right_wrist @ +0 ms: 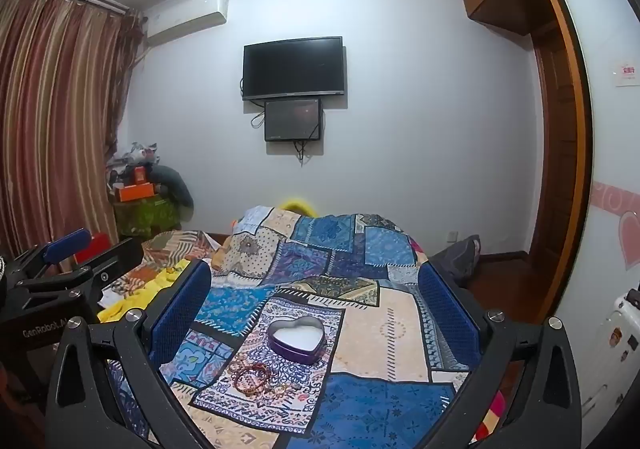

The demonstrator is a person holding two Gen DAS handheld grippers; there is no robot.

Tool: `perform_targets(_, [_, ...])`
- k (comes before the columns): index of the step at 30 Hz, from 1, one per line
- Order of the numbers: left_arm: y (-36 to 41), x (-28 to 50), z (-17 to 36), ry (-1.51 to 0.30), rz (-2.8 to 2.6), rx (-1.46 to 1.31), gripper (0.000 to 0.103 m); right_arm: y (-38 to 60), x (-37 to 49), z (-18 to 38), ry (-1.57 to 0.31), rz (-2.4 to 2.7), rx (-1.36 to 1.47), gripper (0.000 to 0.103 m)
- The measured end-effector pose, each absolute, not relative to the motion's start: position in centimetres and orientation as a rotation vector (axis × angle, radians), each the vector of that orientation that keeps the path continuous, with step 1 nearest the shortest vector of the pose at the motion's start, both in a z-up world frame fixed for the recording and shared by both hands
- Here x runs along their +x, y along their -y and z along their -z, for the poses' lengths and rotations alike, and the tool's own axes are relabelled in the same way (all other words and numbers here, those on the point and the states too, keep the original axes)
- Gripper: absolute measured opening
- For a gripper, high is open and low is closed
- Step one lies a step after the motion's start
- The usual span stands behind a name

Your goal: Organize jewelry

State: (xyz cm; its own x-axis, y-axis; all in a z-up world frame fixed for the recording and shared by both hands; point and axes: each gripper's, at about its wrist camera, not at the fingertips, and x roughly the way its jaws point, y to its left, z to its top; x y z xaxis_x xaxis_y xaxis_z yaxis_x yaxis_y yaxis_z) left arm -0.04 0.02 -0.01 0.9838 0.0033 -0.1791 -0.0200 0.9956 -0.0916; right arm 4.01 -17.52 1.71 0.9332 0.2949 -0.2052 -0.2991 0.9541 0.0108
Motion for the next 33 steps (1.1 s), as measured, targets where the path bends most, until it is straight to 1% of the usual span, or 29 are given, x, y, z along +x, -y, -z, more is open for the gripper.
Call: perform_targets(33, [-0.5, 1.0, 0.2, -0.221, -0.009, -0.115, 0.103, 17.2, 4.5, -1.1, -0.226, -0.309, -0.015, 0.103])
